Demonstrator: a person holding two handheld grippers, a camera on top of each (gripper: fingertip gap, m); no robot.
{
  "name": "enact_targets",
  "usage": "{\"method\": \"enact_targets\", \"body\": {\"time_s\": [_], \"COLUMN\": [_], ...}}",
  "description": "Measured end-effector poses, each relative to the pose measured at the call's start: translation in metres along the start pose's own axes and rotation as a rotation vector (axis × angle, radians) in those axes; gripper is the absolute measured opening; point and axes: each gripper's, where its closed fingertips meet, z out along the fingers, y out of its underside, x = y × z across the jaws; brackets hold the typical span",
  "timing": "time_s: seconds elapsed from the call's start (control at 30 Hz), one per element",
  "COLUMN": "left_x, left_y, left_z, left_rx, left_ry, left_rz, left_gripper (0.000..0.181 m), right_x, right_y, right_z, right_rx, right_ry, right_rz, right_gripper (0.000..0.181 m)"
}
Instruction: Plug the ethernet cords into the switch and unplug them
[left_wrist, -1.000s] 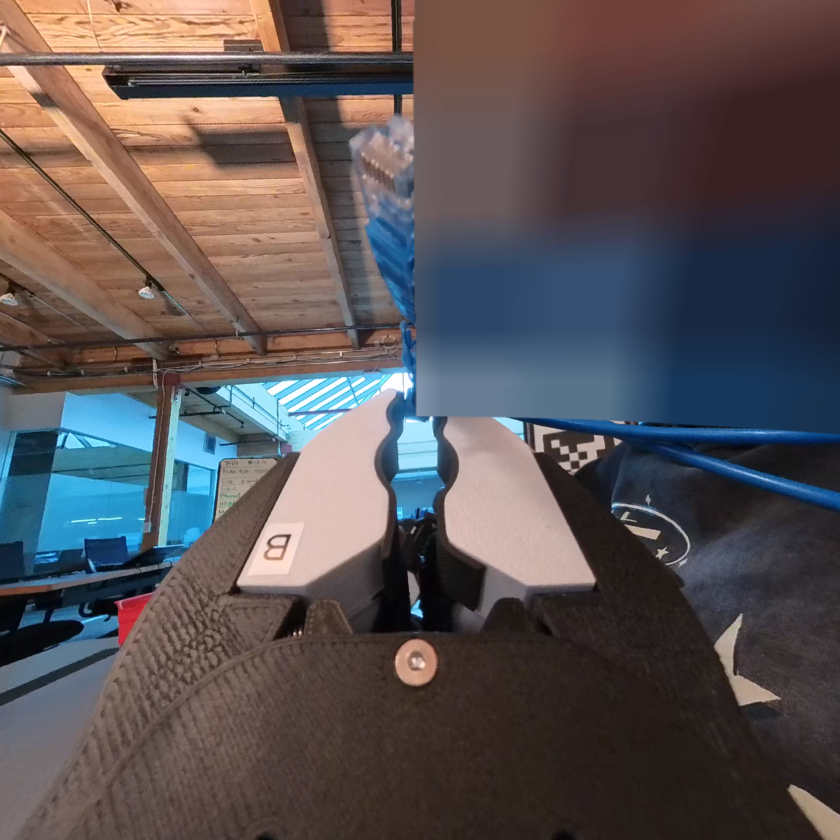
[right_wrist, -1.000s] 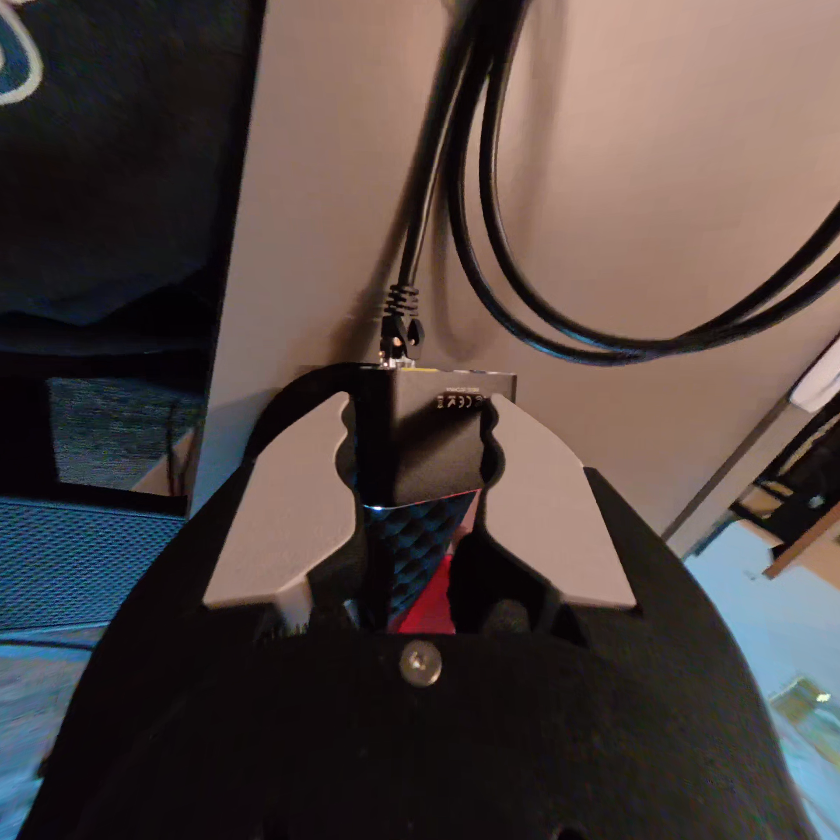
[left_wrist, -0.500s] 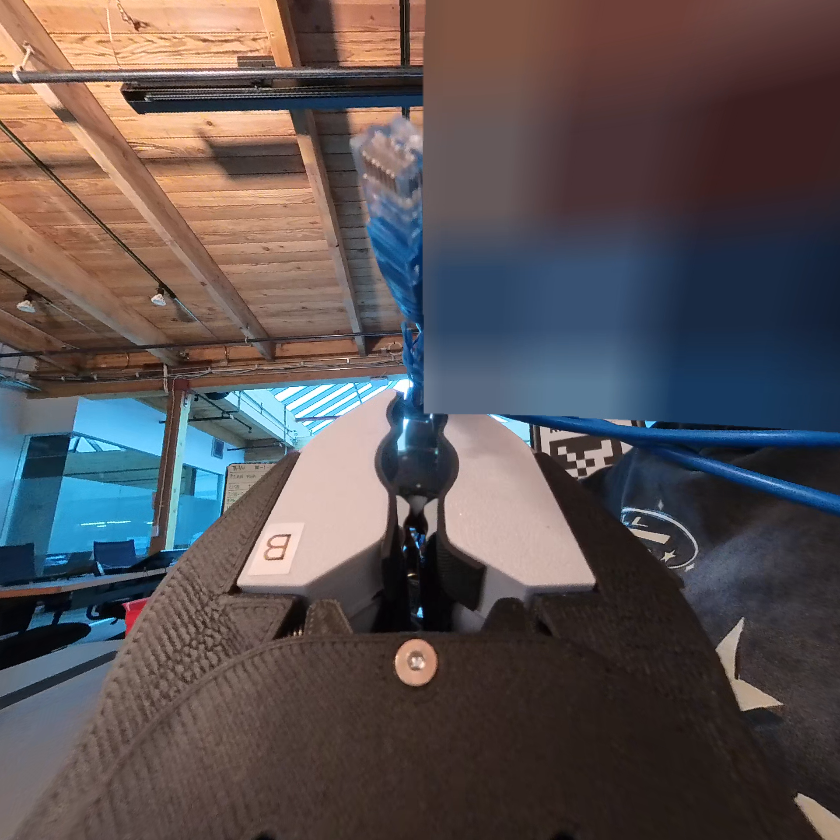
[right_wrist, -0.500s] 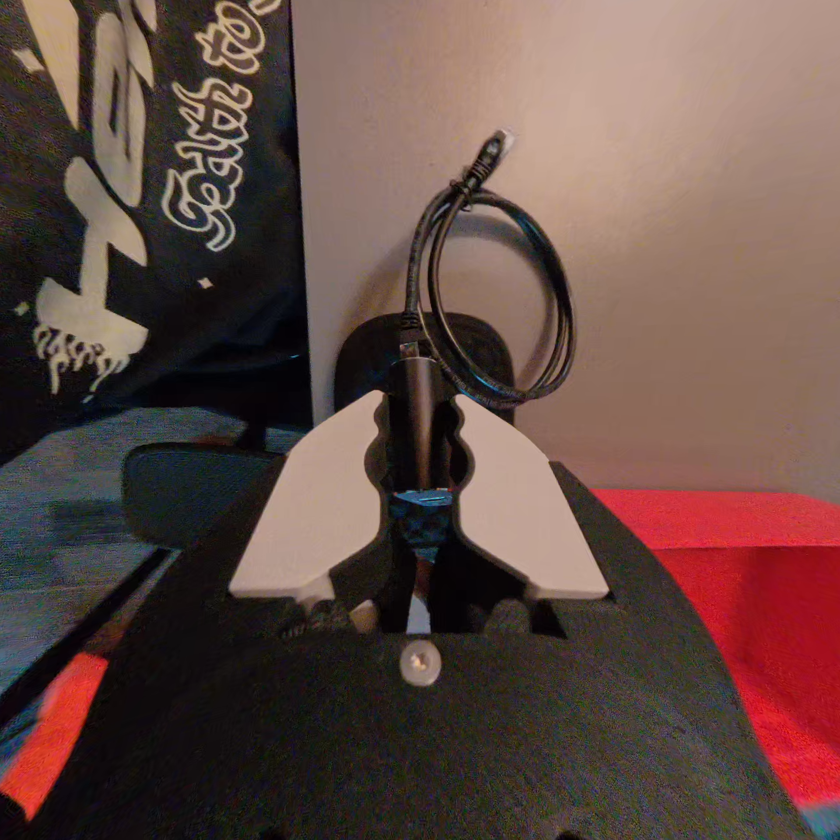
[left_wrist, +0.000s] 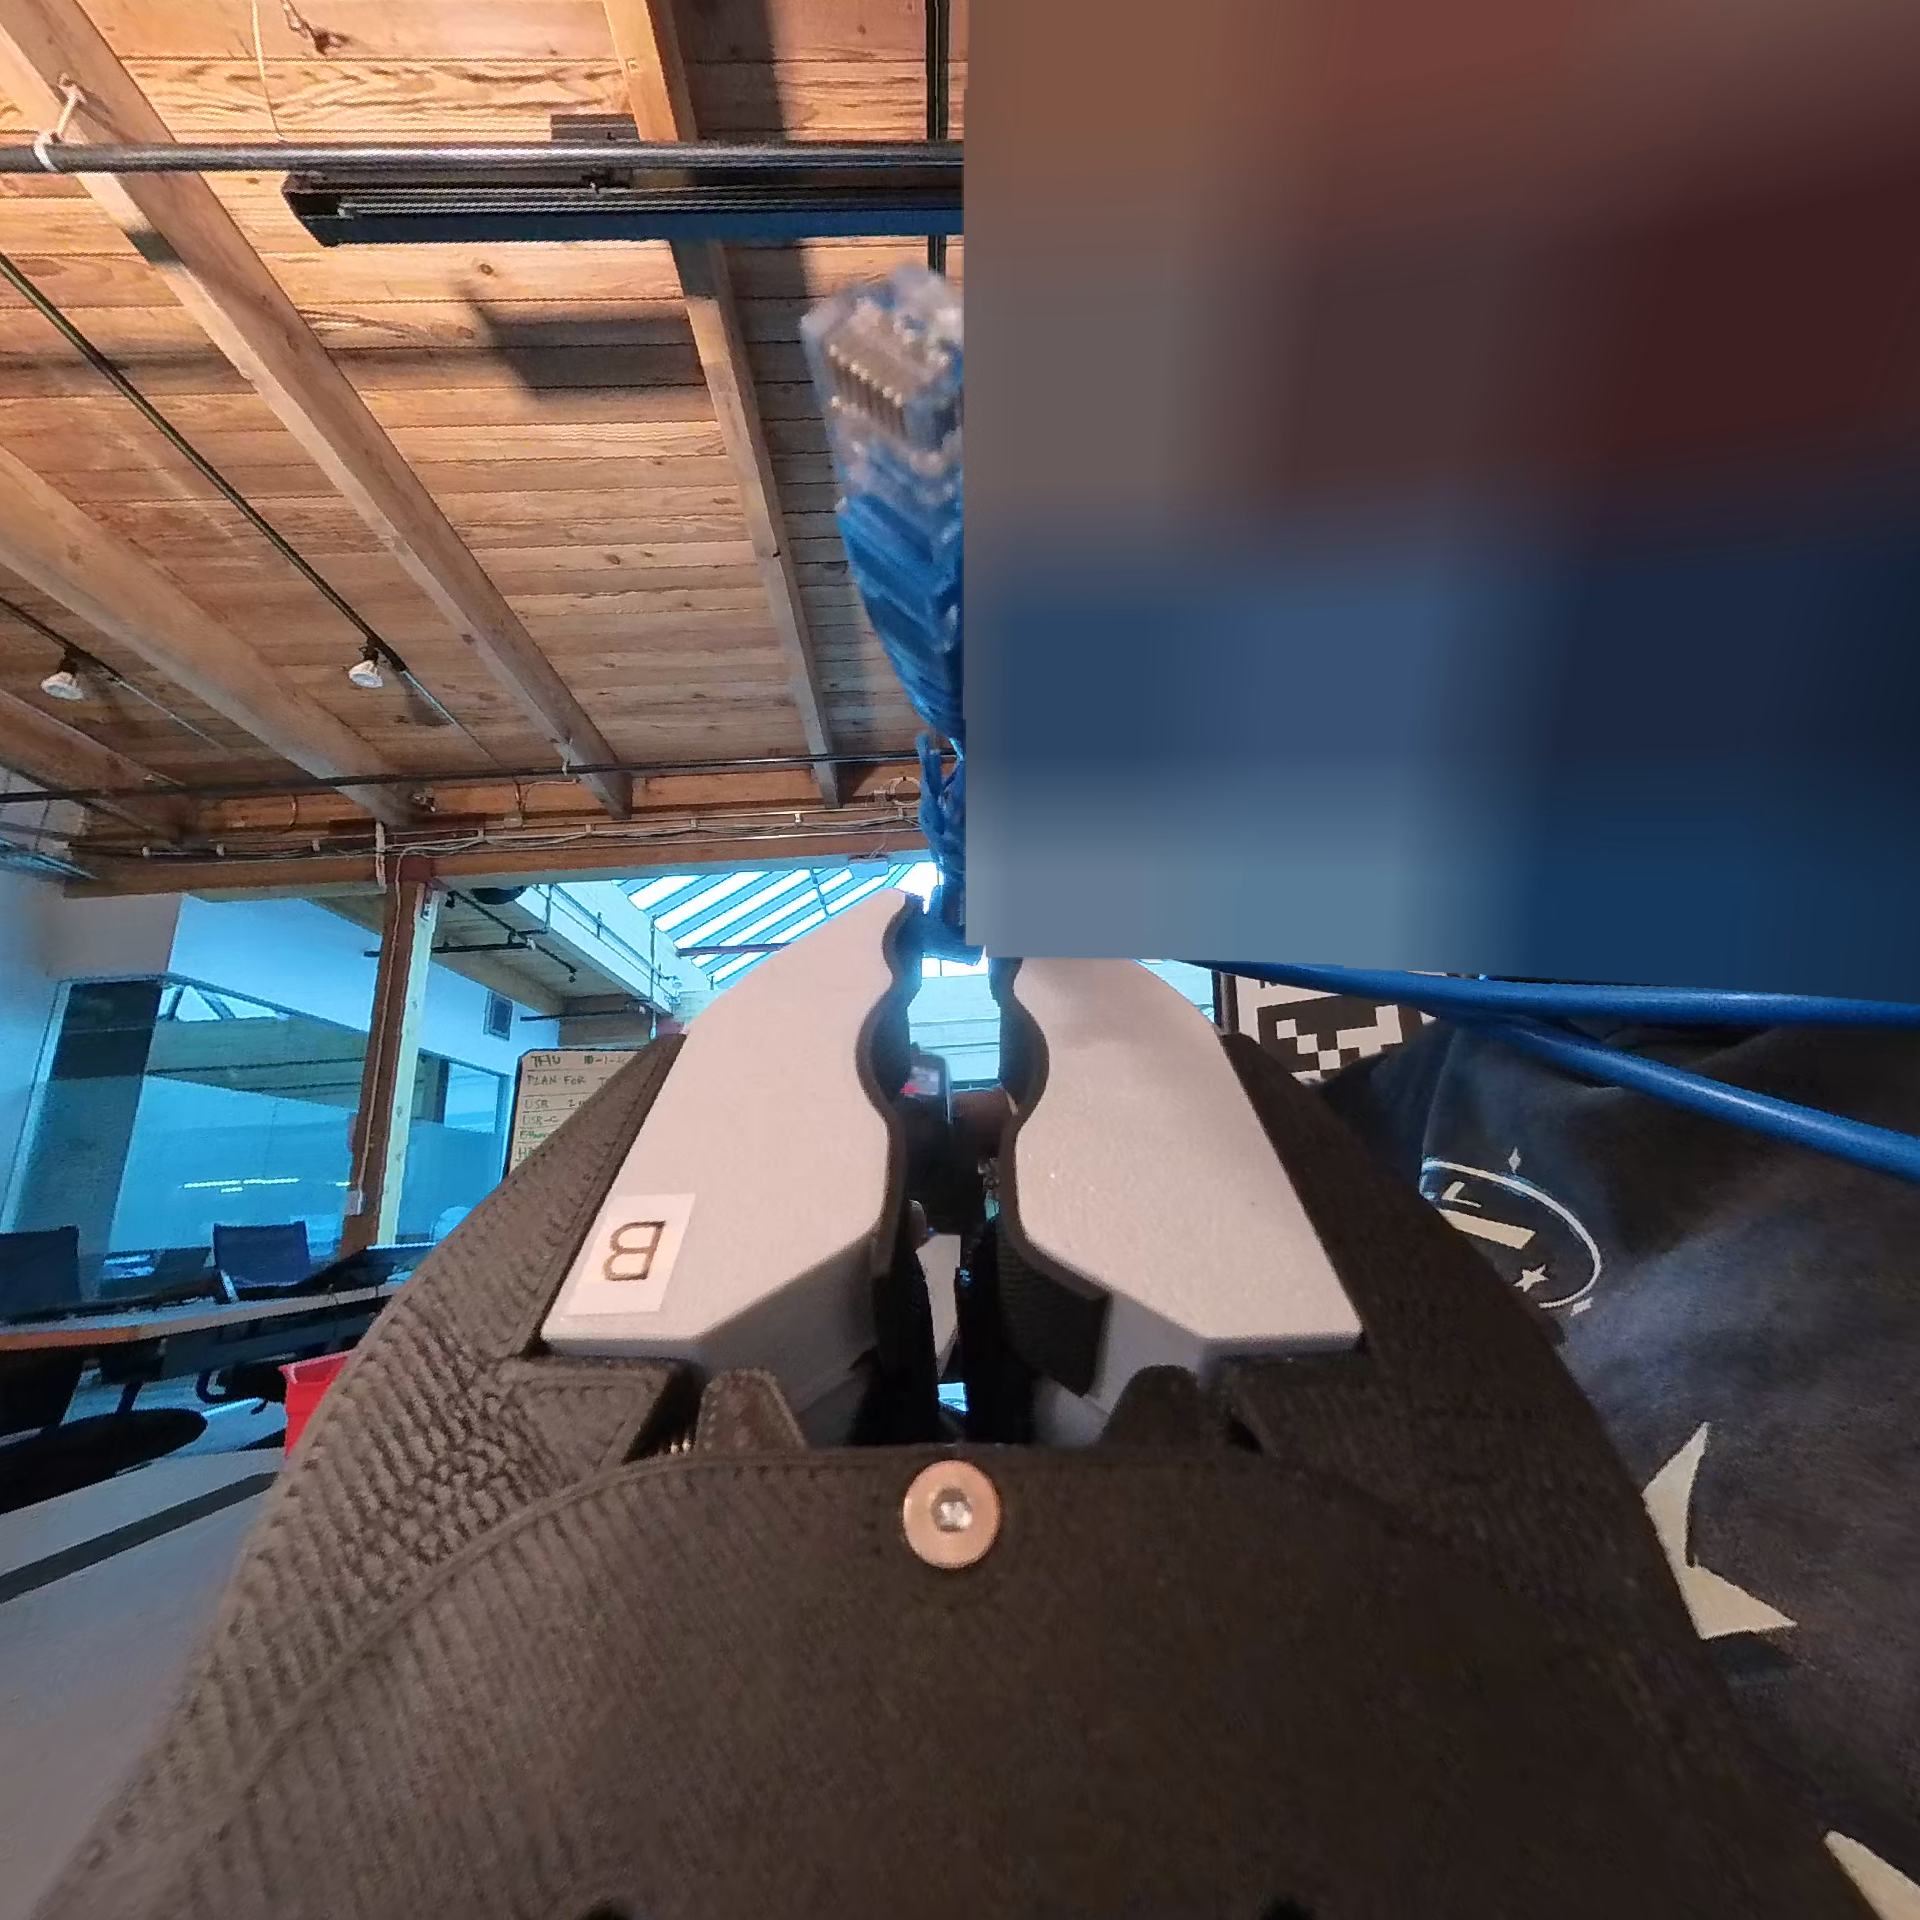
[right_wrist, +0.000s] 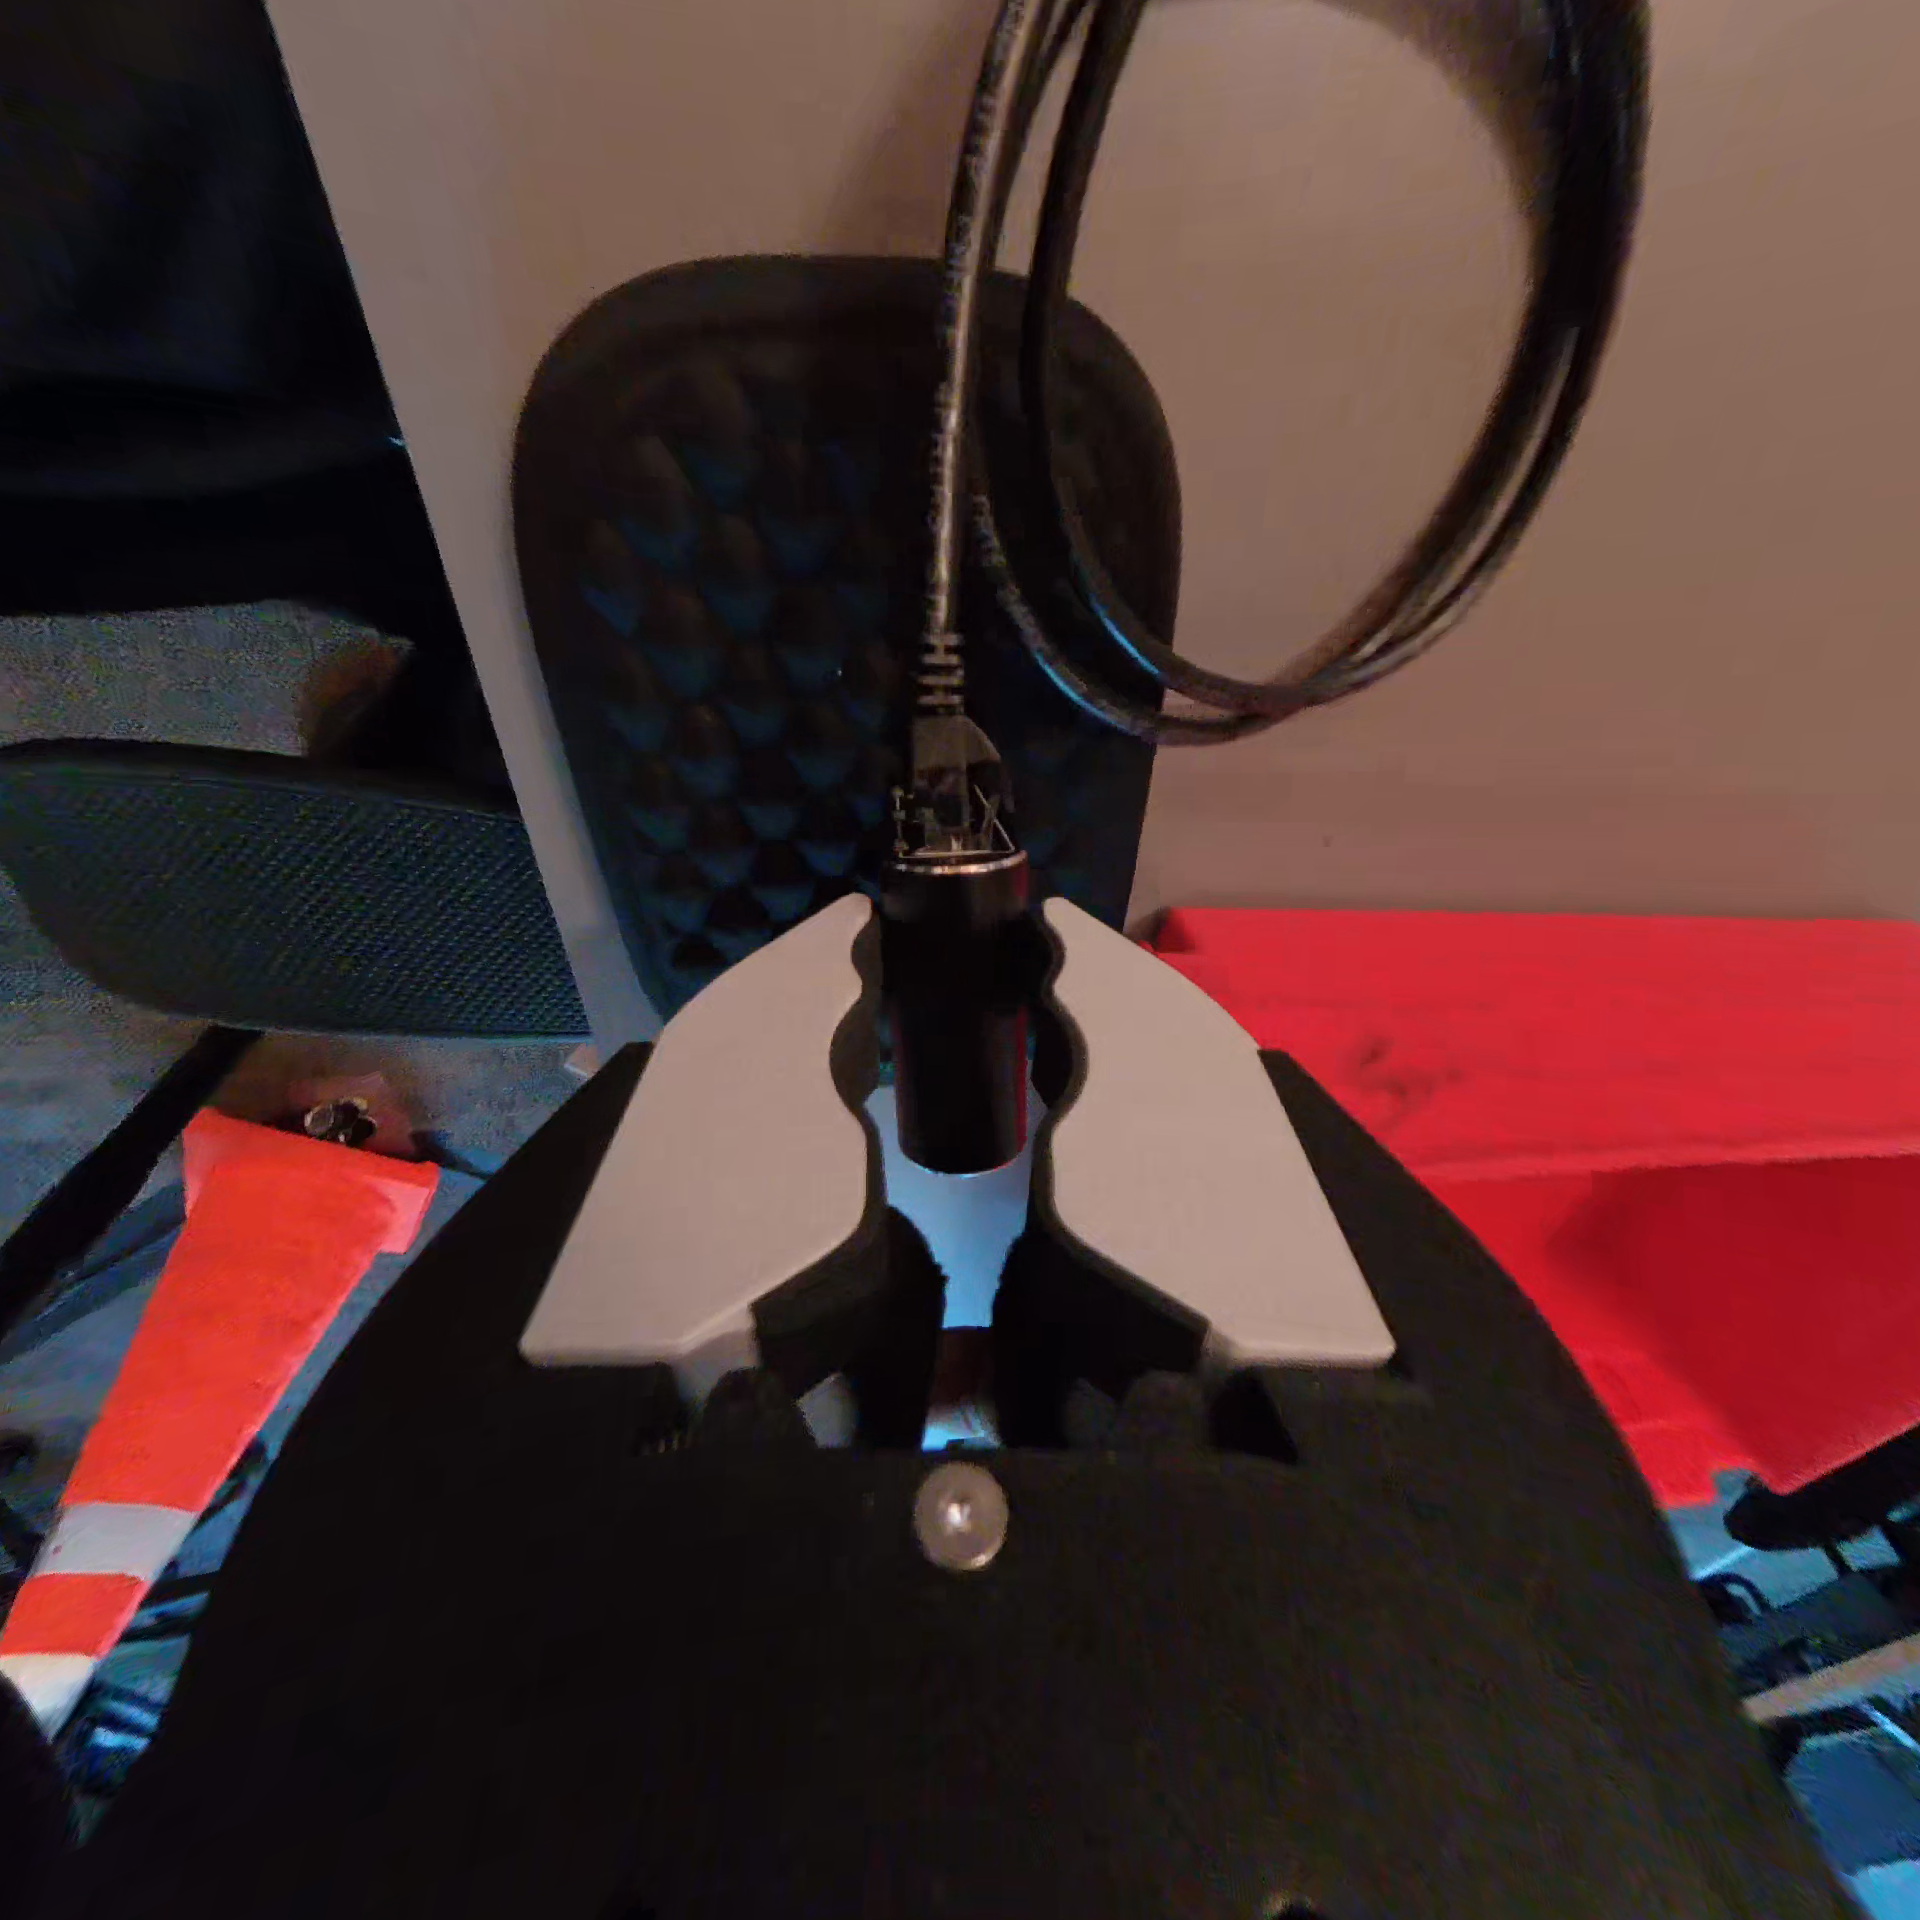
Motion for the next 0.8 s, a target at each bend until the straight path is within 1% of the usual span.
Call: {"method": "enact_targets", "body": {"time_s": [0.03, 0.13, 0.27, 0.33, 0.4, 0.47, 0.53, 0.6, 0.63, 0.67, 0.7, 0.73, 0.77, 0.8], "left_x": [0.000, -0.001, -0.003, -0.007, -0.013, -0.020, -0.027, -0.032, -0.034, -0.035, -0.035, -0.033, -0.031, -0.028], "left_y": [0.000, 0.001, 0.003, 0.005, 0.005, 0.004, 0.004, 0.009, 0.013, 0.017, 0.022, 0.027, 0.033, 0.038], "left_z": [0.000, 0.000, 0.000, 0.000, -0.001, -0.003, -0.005, -0.006, -0.005, -0.004, -0.003, -0.001, 0.000, 0.002], "left_rx": [0.000, -0.007, -0.019, -0.029, -0.033, -0.022, -0.011, -0.030, -0.050, -0.074, -0.099, -0.128, -0.162, -0.196], "left_ry": [-0.002, -0.007, -0.016, -0.041, -0.079, -0.125, -0.170, -0.204, -0.214, -0.220, -0.220, -0.213, -0.201, -0.191], "left_rz": [0.000, -0.004, -0.009, -0.019, -0.025, -0.024, -0.024, -0.035, -0.042, -0.046, -0.045, -0.040, -0.029, -0.012], "left_gripper": [0.011, 0.011, 0.011, 0.011, 0.011, 0.011, 0.011, 0.011, 0.011, 0.011, 0.011, 0.011, 0.011, 0.011], "right_x": [0.000, -0.002, -0.001, 0.002, 0.011, 0.022, 0.032, 0.035, 0.032, 0.026, 0.022, 0.020, 0.021, 0.023], "right_y": [0.001, 0.016, 0.010, 0.004, -0.011, -0.034, -0.057, -0.072, -0.076, -0.079, -0.082, -0.085, -0.091, -0.097], "right_z": [0.003, 0.019, 0.021, 0.015, 0.002, -0.022, -0.055, -0.094, -0.111, -0.124, -0.132, -0.134, -0.132, -0.129], "right_rx": [-0.027, -0.184, -0.132, -0.027, 0.176, 0.463, 0.802, 1.190, 1.391, 1.581, 1.720, 1.790, 1.796, 1.770], "right_ry": [-0.005, -0.032, -0.005, 0.065, 0.174, 0.322, 0.483, 0.635, 0.659, 0.646, 0.630, 0.636, 0.657, 0.687], "right_rz": [-0.011, -0.030, -0.072, -0.061, 0.001, 0.069, 0.146, 0.223, 0.267, 0.299, 0.318, 0.329, 0.333, 0.327], "right_gripper": [0.024, 0.026, 0.026, 0.026, 0.026, 0.026, 0.026, 0.026, 0.026, 0.026, 0.026, 0.026, 0.026, 0.026]}}
